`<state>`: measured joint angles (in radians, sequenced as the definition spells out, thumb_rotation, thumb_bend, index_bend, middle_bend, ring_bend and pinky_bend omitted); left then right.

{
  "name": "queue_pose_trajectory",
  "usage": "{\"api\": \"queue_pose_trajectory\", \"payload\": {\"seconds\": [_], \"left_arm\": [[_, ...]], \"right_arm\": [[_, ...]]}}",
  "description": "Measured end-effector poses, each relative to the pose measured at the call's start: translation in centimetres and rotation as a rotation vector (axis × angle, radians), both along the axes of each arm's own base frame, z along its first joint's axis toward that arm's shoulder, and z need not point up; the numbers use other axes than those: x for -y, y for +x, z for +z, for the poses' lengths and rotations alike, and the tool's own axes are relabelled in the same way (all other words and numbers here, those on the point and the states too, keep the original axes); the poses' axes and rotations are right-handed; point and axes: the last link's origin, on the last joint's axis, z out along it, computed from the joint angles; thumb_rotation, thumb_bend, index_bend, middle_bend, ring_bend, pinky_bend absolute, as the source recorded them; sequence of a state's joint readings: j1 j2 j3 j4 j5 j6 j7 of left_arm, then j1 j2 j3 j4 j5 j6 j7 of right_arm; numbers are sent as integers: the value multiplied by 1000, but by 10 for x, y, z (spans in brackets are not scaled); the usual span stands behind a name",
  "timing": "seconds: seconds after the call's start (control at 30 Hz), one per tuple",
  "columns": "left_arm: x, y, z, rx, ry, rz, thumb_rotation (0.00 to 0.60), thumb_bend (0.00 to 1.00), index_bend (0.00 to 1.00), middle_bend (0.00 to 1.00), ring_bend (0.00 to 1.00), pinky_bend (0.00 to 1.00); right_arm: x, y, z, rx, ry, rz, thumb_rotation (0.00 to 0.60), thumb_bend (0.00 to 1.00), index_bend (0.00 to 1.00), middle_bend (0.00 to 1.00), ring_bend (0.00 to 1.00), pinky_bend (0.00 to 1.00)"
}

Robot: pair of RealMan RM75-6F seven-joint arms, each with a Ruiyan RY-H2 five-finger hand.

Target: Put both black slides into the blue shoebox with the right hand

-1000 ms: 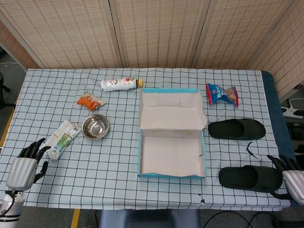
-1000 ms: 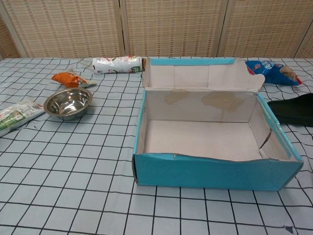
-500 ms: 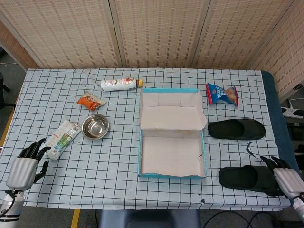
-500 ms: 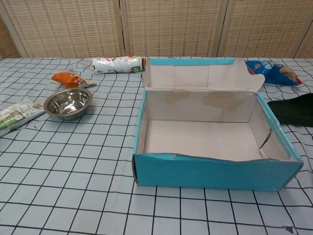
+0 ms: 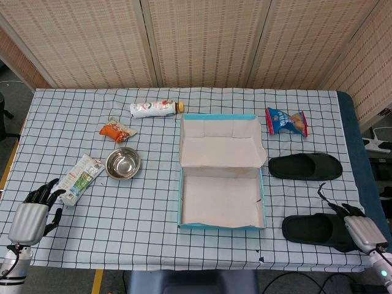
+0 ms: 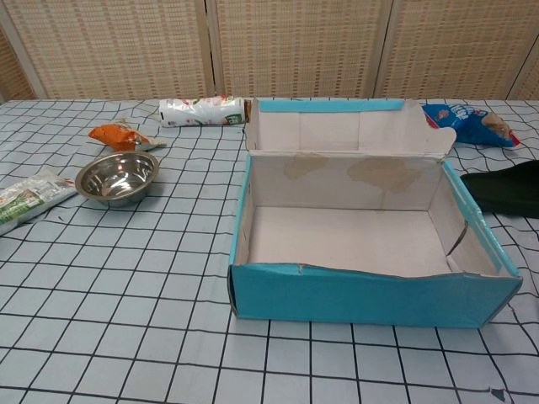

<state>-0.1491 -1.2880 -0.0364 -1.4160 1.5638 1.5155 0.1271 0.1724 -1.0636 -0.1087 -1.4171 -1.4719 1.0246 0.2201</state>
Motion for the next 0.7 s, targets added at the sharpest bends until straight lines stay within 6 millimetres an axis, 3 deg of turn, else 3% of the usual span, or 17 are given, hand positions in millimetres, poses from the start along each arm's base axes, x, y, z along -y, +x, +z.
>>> {"api": "queue_pose_trajectory", "payload": {"seconds": [0.53, 0.7], "left_arm": [[0, -1, 0, 2, -5, 4, 600, 503, 270, 93, 164, 279], [0, -1, 1, 3, -6, 4, 600, 503, 270, 93, 166, 278]], "right_arm": [[2, -6, -14, -35, 54, -18, 600, 0, 29, 118, 0, 64], [3, -8, -16, -67, 46, -6, 600, 1, 145, 166, 18, 64]]}}
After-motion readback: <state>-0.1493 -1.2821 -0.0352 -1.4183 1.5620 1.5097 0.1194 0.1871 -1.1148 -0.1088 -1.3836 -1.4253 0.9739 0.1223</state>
